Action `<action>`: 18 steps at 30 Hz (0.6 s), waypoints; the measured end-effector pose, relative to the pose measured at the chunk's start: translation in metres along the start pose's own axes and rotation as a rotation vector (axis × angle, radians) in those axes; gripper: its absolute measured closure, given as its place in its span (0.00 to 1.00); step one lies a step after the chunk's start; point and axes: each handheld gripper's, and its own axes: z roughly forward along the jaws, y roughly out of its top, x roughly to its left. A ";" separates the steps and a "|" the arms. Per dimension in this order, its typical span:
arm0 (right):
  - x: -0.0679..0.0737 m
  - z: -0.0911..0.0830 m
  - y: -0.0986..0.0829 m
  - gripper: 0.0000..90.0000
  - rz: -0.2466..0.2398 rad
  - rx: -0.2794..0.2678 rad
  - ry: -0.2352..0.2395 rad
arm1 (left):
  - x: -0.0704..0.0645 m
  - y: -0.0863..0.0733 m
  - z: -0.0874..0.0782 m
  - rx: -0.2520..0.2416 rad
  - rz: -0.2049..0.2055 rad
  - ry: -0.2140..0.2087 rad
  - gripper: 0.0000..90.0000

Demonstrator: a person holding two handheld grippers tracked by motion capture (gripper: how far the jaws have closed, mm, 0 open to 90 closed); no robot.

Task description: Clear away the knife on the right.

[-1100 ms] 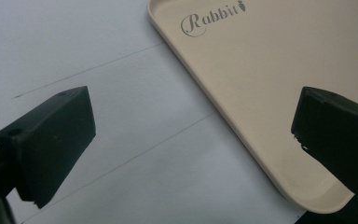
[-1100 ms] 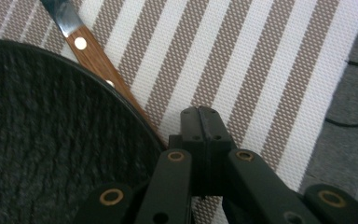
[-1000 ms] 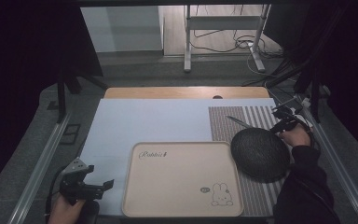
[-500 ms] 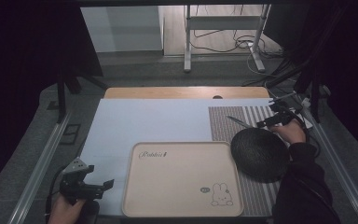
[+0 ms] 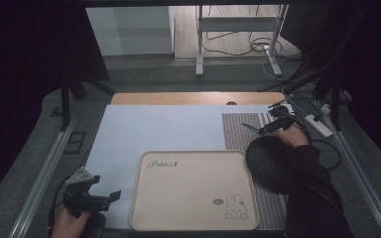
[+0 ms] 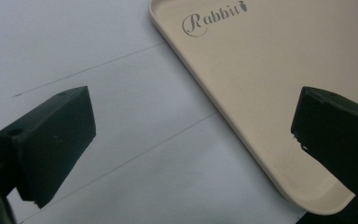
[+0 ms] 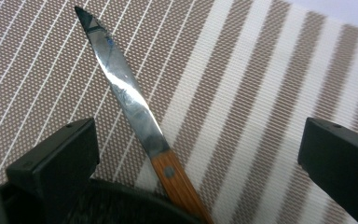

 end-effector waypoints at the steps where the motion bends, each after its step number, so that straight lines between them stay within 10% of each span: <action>1: 0.001 0.004 0.000 0.00 -0.014 0.020 -0.007 | 0.000 0.000 0.000 0.000 -0.001 0.000 0.00; 10: -0.010 0.014 -0.001 0.01 0.011 0.043 -0.036 | 0.000 0.000 0.000 0.001 -0.004 0.002 0.00; 18: -0.027 0.000 -0.011 0.36 -0.002 0.021 -0.013 | 0.000 -0.001 0.000 0.000 -0.005 0.003 0.00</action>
